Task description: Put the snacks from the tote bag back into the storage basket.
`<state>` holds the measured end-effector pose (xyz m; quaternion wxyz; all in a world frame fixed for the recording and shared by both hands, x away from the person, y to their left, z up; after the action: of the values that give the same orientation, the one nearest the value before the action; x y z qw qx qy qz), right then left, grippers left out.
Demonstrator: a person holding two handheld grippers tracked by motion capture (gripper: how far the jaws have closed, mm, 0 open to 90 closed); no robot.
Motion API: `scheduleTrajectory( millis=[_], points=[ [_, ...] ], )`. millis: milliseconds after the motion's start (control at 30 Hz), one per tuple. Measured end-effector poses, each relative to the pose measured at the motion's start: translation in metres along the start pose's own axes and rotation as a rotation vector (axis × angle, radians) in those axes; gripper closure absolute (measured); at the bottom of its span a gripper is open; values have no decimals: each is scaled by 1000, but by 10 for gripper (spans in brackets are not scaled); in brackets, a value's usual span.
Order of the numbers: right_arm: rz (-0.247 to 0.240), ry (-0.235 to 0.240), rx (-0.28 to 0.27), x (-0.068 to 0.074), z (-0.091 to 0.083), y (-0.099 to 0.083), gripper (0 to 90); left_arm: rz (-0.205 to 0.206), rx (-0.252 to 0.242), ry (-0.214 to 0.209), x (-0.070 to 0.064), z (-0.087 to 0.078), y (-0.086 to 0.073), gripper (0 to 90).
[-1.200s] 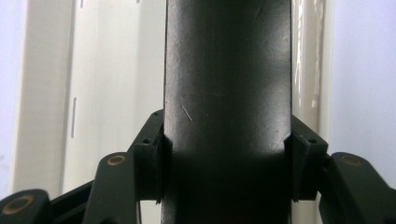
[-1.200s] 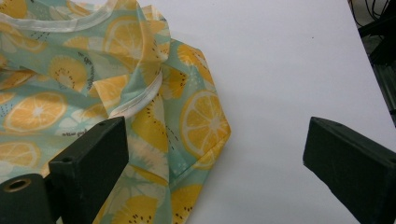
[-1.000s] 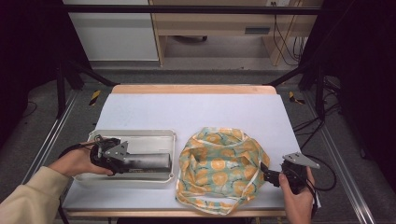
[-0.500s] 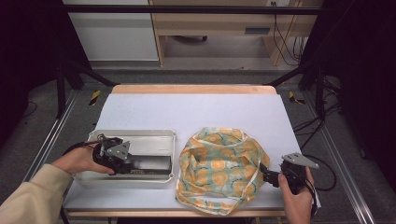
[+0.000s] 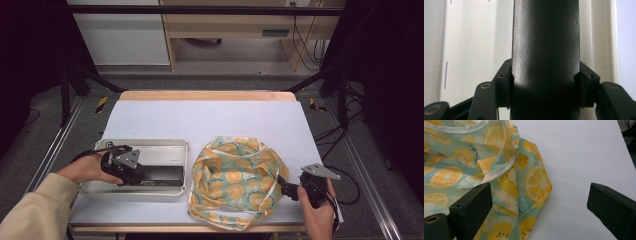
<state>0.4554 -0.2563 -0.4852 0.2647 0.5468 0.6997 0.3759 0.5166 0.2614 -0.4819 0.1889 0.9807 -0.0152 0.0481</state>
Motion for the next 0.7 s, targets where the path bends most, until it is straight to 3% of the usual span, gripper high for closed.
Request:
scheduleTrajectory(
  millis=[300, 533, 700],
  points=[
    [2, 6, -5, 1, -1, 1, 63, -21, -7, -11, 3, 2, -2, 400],
    [0, 9, -6, 2, -1, 1, 62, -70, -37, 12, 2, -4, 3, 204],
    [-4, 6, -6, 1, -1, 1, 61, -85, -55, 30, -1, -7, 7, 150]
  ],
)
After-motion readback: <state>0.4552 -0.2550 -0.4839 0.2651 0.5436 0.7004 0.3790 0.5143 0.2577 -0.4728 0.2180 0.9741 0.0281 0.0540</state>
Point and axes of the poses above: each handheld gripper's, and its own axes: z roughly forward along the jaws, y roughly out of its top, x roughly to its left, the point moved 6 cm from there along z, roughly forward along the jaws, and after that the axes turned 1 degree about y, right-handed, at the moved point
